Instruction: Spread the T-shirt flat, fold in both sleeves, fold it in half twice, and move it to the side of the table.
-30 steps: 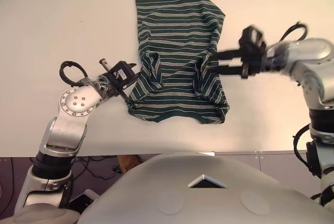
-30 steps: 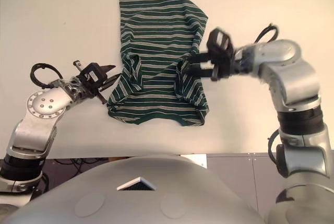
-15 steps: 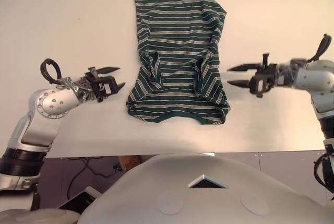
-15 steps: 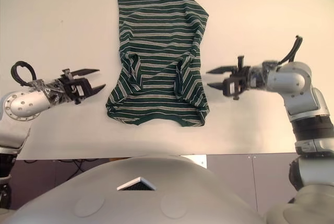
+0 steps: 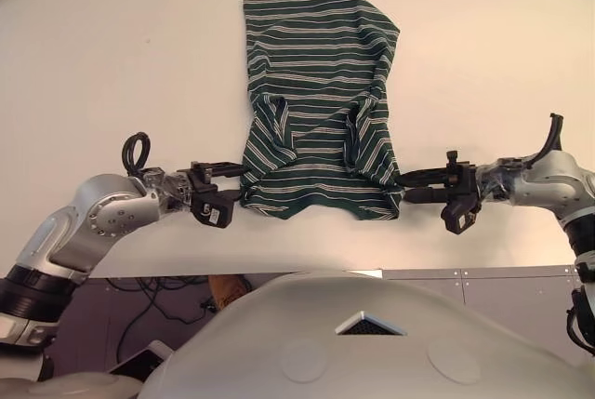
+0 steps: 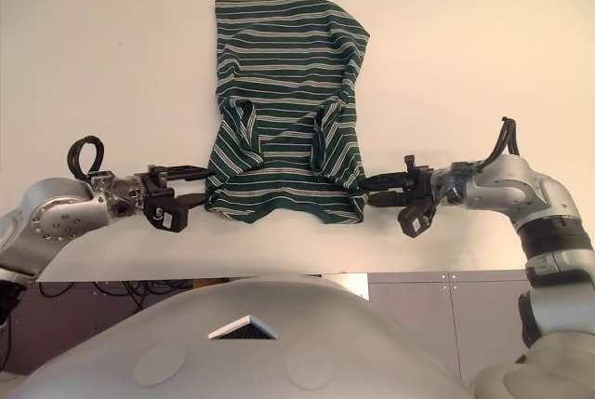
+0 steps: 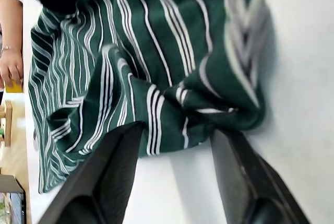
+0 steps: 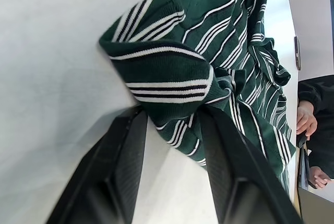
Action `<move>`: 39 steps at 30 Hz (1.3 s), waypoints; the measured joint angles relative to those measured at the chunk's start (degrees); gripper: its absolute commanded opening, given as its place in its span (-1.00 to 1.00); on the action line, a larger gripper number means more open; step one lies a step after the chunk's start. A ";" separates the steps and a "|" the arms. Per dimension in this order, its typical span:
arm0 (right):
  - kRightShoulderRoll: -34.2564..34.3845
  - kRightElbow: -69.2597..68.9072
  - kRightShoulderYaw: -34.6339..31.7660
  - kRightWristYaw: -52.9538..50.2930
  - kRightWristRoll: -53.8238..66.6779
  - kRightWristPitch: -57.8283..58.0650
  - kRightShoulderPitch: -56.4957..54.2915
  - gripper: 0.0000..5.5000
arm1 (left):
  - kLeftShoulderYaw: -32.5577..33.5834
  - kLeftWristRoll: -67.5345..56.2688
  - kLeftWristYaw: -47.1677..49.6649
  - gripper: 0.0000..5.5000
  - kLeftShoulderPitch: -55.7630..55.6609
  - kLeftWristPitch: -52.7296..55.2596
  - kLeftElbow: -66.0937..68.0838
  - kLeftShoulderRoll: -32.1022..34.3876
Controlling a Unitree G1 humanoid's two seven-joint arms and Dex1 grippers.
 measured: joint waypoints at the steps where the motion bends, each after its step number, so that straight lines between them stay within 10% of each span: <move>1: -0.12 -1.51 0.39 -0.11 -0.19 1.01 0.25 -0.48 | -0.36 0.05 -0.27 -0.27 -0.46 0.00 -0.01 -0.02; 10: -6.21 -30.35 5.97 14.03 14.71 35.06 8.78 -1.00 | -2.42 -7.84 -8.38 -0.78 -1.42 7.99 -1.96 0.09; 20: -13.83 -46.86 7.89 38.84 49.26 86.59 8.98 -1.00 | 0.28 -38.38 -22.79 -0.99 11.22 39.82 -18.60 7.23; 28: -6.48 -18.35 -5.23 43.76 65.31 113.04 -10.52 -1.00 | 18.38 -65.90 -17.09 -0.99 0.19 57.03 -18.42 0.72; 39: 22.54 24.97 -11.67 18.36 52.02 110.73 -40.56 -1.00 | 15.04 -55.78 -3.96 -0.99 -29.37 58.16 15.72 -20.12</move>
